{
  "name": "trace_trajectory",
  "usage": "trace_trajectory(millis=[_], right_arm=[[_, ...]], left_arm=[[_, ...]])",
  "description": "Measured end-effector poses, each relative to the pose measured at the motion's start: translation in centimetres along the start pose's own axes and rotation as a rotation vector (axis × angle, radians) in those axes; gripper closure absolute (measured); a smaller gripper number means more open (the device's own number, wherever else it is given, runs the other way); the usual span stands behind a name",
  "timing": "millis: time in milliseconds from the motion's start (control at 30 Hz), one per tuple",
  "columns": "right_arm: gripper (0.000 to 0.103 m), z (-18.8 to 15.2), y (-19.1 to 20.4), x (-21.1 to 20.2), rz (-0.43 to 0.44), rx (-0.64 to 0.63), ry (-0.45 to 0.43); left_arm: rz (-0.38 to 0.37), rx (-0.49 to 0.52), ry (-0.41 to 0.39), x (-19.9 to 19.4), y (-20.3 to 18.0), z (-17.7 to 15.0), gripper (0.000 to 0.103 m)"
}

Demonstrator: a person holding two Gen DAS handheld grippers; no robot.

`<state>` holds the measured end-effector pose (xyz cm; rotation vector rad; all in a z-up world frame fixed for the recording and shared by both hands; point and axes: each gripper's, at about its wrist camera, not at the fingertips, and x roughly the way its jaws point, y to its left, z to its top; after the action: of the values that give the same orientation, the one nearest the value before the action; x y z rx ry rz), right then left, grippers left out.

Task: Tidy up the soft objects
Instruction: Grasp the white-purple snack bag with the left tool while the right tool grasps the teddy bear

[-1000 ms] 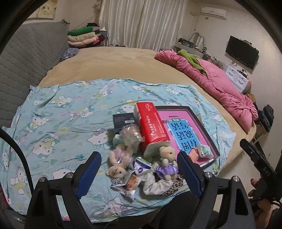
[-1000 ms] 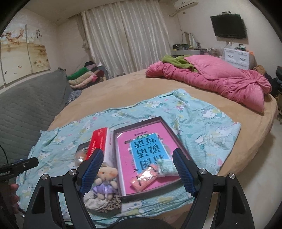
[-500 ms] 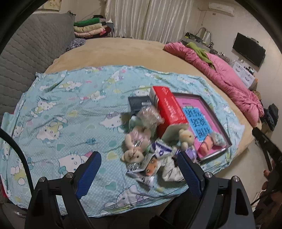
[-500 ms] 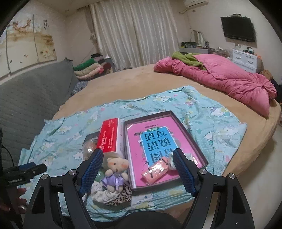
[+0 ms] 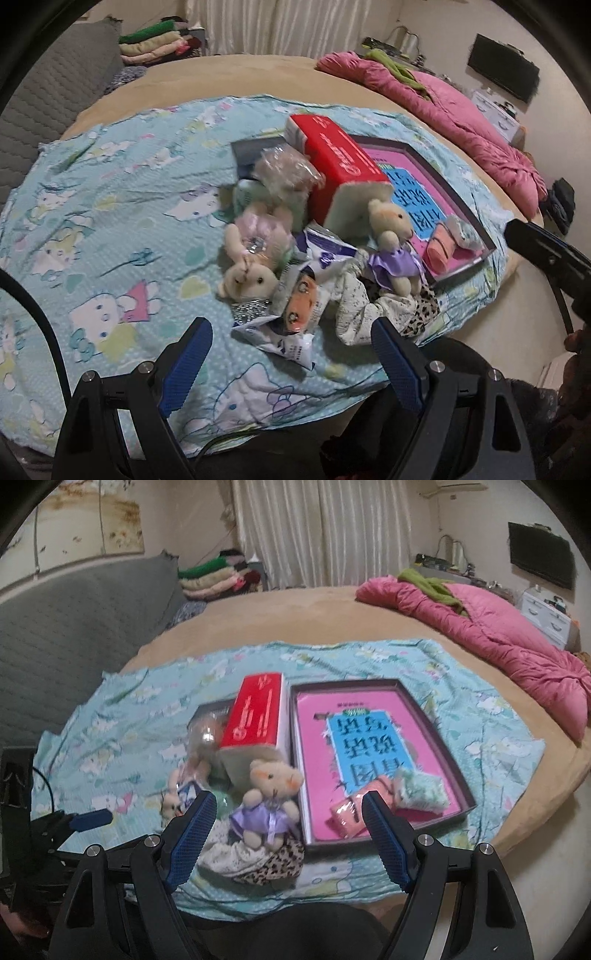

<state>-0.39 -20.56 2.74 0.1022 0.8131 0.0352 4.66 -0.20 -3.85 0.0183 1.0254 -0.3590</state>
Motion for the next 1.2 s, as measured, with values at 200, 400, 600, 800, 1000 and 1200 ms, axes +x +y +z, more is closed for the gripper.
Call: trace_trajectory(millis=[200, 400, 600, 800, 1000, 1200], right_arm=[[0.021, -0.6, 0.1, 2.1, -0.004, -0.011, 0.047], [0.021, -0.6, 0.5, 4.6, -0.013, -0.020, 0.092], [0.021, -0.1, 1.7, 7.7, -0.019, -0.054, 0.131], [0.021, 0.5, 2.0, 10.6, -0.057, -0.049, 0.153], [0.021, 0.9, 2.1, 12.7, -0.093, -0.049, 0.155], [0.023, 1.1, 2.6, 14.3, -0.138, -0.092, 0.148]], left_arm=[[-0.002, 0.016, 0.015, 2.0, -0.1, 0.3, 0.016], [-0.034, -0.025, 0.011, 3.3, 0.9, 0.5, 0.022], [-0.049, -0.015, 0.016, 4.2, 1.2, 0.5, 0.025], [-0.051, 0.010, 0.019, 4.8, 0.8, 0.6, 0.026], [-0.063, 0.011, 0.033, 5.5, 1.0, 0.8, 0.031], [-0.075, 0.007, 0.022, 5.5, 1.3, 1.1, 0.037]])
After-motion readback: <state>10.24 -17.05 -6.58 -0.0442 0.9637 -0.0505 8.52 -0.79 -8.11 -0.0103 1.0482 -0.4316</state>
